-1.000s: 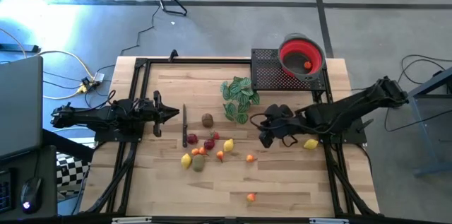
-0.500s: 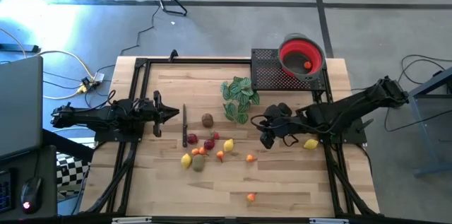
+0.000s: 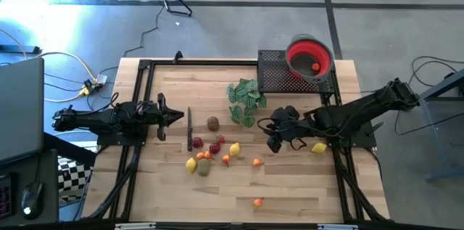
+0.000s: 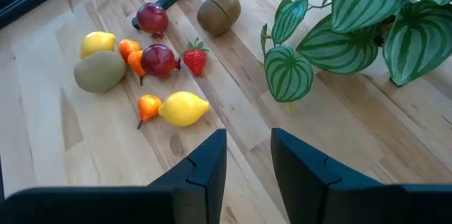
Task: Pick & Place Fruit
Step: Put the orange pear into the red colander
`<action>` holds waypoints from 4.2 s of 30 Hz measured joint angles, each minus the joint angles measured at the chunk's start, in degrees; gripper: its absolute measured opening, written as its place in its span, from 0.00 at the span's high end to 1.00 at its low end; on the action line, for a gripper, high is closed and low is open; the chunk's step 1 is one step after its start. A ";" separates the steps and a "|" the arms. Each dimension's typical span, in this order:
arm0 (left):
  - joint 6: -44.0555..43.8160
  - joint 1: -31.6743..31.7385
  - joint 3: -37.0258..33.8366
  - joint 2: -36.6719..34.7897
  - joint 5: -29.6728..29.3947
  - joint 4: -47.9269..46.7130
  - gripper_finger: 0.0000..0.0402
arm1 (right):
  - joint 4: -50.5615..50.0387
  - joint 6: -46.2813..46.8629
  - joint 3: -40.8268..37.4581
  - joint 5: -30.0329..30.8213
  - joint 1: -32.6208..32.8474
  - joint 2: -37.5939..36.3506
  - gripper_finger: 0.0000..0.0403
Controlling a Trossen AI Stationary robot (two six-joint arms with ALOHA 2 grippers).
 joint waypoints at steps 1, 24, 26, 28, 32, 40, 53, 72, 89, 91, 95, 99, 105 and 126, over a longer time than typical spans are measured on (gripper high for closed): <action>0.00 0.00 0.01 0.01 0.00 0.01 0.92 | 0.00 -0.01 0.00 0.01 0.01 0.00 0.74; -0.42 0.00 -0.01 0.00 0.05 -0.09 0.92 | 0.00 -0.02 0.00 -0.25 0.00 0.00 0.74; -0.42 0.00 -0.01 0.02 0.11 -0.11 0.92 | 0.00 -0.02 0.00 -0.25 0.00 0.02 0.74; -0.42 0.00 0.00 0.02 0.20 -0.13 0.92 | 0.00 -0.02 0.00 -0.25 0.01 0.00 0.74; -0.42 0.00 -0.01 0.00 0.20 -0.13 0.92 | 0.00 -0.02 0.00 -0.25 0.01 0.01 0.74; -0.44 0.00 0.01 0.00 0.17 -0.15 0.92 | 0.00 -0.02 0.00 -0.25 -0.01 0.00 0.74; -0.44 0.00 0.00 0.01 0.15 -0.15 0.92 | 0.07 -0.02 0.00 -0.25 0.00 0.00 0.74; -0.44 0.00 0.00 0.00 0.09 -0.17 0.92 | 0.17 -0.22 0.00 -0.79 0.01 0.00 0.74; -0.44 0.00 0.01 0.02 0.07 -0.19 0.92 | 7.90 -15.03 0.02 -5.59 0.04 0.46 0.69; -0.44 0.00 0.00 0.01 0.07 -0.18 0.92 | 7.85 -15.70 0.02 -5.54 0.34 0.52 0.64; -0.44 0.00 -0.01 0.00 0.07 -0.20 0.92 | 8.29 -17.78 0.11 -4.58 1.23 1.38 0.52; -0.44 0.00 0.01 0.01 0.07 -0.20 0.92 | 8.39 -18.12 0.13 -4.80 2.36 2.17 0.41; -0.44 0.00 0.01 0.00 0.07 -0.20 0.92 | 9.40 -18.08 0.02 -6.57 3.05 4.11 0.34; -0.44 0.00 -0.01 0.00 0.07 -0.20 0.92 | 10.45 -16.55 0.01 -10.96 3.03 8.85 0.37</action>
